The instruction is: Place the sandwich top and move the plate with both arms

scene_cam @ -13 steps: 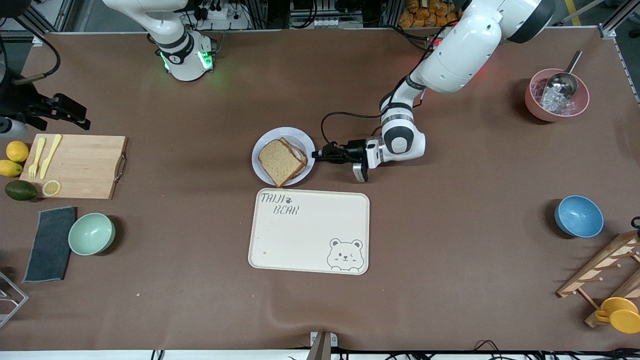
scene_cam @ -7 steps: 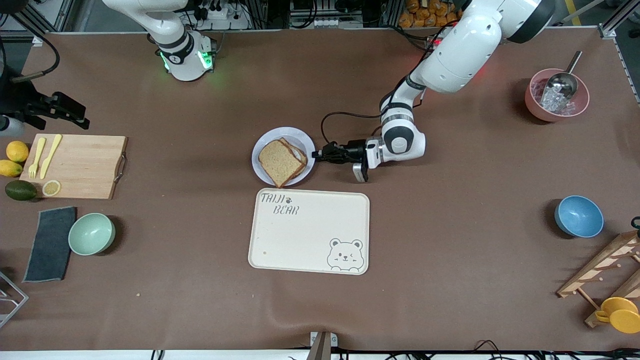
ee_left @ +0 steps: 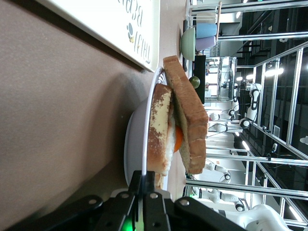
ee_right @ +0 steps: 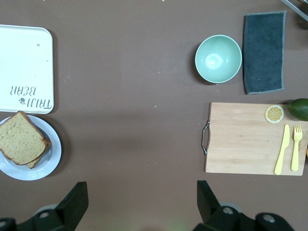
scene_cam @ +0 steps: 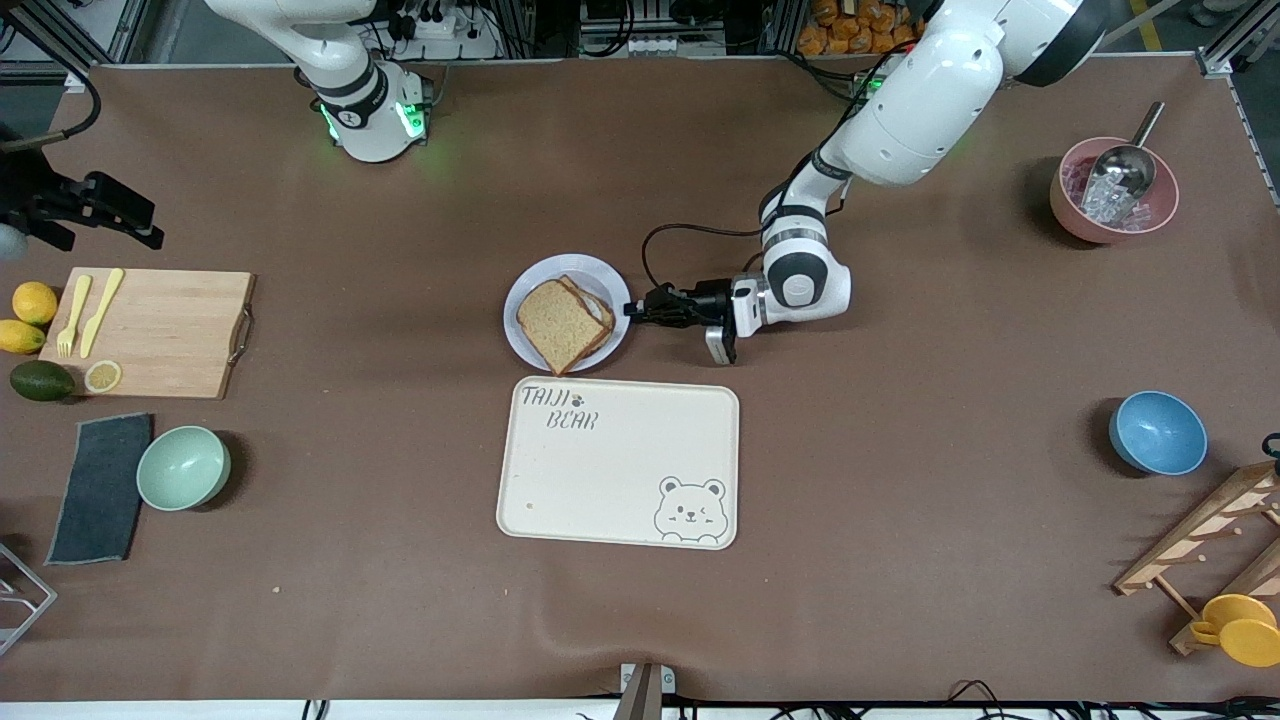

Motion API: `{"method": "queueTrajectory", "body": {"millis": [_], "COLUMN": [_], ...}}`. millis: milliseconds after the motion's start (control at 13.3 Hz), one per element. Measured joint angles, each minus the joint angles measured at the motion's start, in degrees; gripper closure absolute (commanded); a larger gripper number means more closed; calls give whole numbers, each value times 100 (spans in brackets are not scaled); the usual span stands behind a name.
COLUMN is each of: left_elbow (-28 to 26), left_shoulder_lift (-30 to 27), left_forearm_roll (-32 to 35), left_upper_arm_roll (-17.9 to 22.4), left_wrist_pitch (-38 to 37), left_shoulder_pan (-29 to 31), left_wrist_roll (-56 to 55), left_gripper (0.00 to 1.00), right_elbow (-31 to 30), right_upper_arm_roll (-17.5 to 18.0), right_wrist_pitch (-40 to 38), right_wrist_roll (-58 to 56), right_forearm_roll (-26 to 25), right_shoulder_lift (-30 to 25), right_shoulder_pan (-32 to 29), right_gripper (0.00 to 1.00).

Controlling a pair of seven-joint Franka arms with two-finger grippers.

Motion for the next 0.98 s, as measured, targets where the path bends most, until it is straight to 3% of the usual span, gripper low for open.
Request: {"method": "queueTrajectory", "body": {"millis": [678, 979], "left_elbow": [315, 459], "left_shoulder_lift": [190, 390], "left_forearm_roll": [-2, -3], "left_upper_arm_roll": [-69, -486], "left_wrist_pitch": [66, 208], "left_shoulder_pan": [24, 444], "left_wrist_roll": [582, 749], "left_gripper": [100, 100], "right_elbow": [81, 81], "right_upper_arm_roll": [-59, -34], "right_wrist_pitch": [-287, -258], "right_wrist_roll": [-7, -33], "right_forearm_roll": [-9, -7], "right_shoulder_lift": [-87, -80], "right_shoulder_pan": [-66, -88], "right_gripper": [0, 0]}}
